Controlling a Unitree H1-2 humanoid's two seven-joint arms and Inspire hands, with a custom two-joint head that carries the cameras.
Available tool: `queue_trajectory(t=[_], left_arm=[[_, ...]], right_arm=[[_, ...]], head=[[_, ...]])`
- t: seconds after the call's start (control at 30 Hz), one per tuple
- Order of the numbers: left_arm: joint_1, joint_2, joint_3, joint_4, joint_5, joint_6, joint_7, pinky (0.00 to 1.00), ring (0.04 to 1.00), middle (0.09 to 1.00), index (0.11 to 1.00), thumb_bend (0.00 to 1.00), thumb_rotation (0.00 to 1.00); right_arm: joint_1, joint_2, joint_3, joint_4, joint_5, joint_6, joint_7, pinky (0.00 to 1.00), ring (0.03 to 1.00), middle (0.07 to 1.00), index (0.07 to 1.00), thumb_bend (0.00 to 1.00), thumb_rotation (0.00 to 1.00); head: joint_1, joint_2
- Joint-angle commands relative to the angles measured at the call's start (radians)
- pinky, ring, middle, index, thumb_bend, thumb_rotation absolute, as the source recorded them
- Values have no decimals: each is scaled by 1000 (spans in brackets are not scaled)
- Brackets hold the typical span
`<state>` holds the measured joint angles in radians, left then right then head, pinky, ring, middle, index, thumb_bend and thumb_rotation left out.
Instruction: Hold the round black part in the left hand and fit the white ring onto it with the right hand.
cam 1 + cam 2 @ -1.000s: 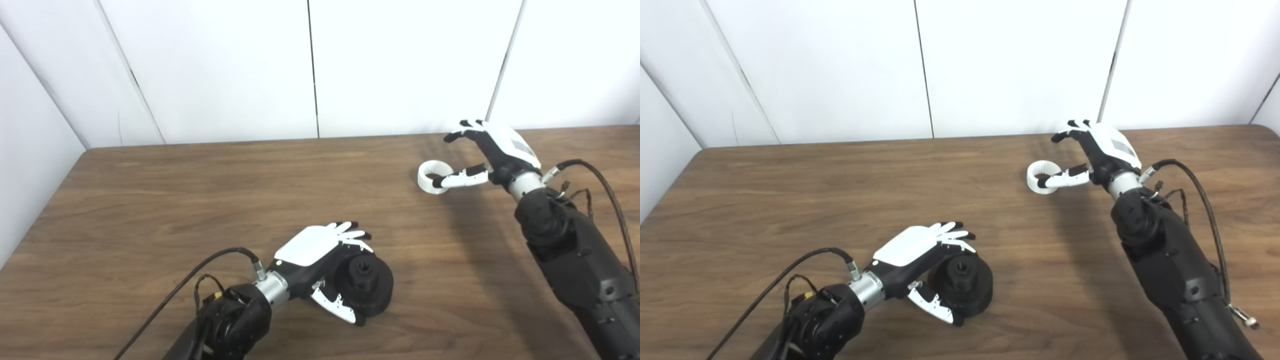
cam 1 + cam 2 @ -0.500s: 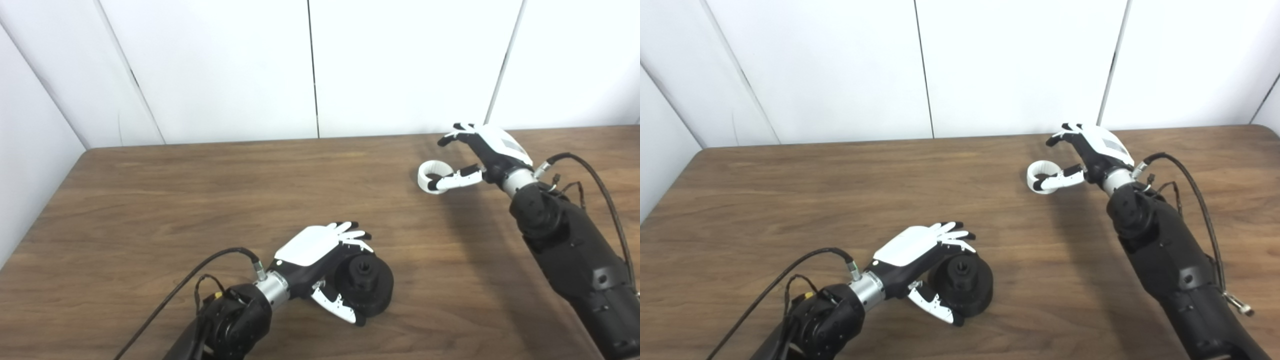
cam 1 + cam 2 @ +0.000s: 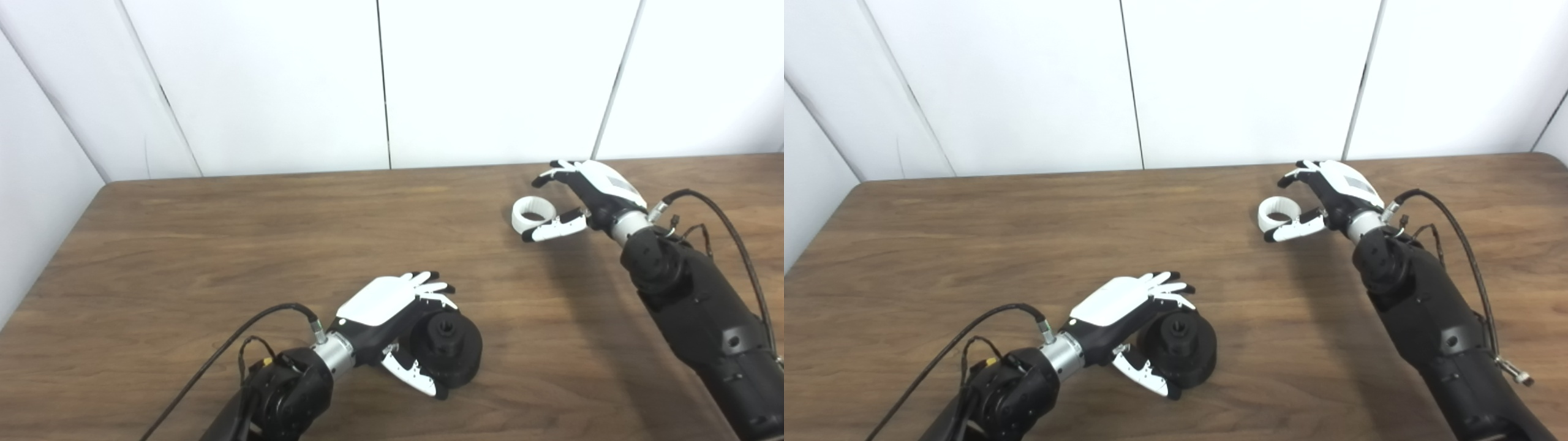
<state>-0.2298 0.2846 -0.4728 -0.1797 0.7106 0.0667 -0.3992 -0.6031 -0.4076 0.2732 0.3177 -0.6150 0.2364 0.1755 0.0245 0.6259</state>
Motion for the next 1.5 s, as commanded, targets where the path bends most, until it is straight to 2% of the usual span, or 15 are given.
queue_trajectory(t=[0.0,0.13,0.83,1.47], left_arm=[[-14,11,-3,-6,23,6,-21,1000,1000,933,698,912,303],[-15,10,-4,-10,26,9,-23,1000,1000,931,697,913,302],[3,12,-6,-30,26,6,-25,997,1000,932,699,914,284],[6,14,-5,-38,34,8,-36,1000,1000,935,702,913,284]], right_arm=[[-55,-15,-2,-14,-7,-30,-15,999,1000,957,770,893,367],[-52,-15,1,-9,-6,-40,-20,998,1000,958,772,893,393],[-75,-4,-12,64,17,-73,-54,992,1000,956,769,865,392],[-77,1,-8,82,14,-82,-65,987,1000,951,769,849,397]], head=[[1,0],[3,-1],[6,-4],[7,1]])
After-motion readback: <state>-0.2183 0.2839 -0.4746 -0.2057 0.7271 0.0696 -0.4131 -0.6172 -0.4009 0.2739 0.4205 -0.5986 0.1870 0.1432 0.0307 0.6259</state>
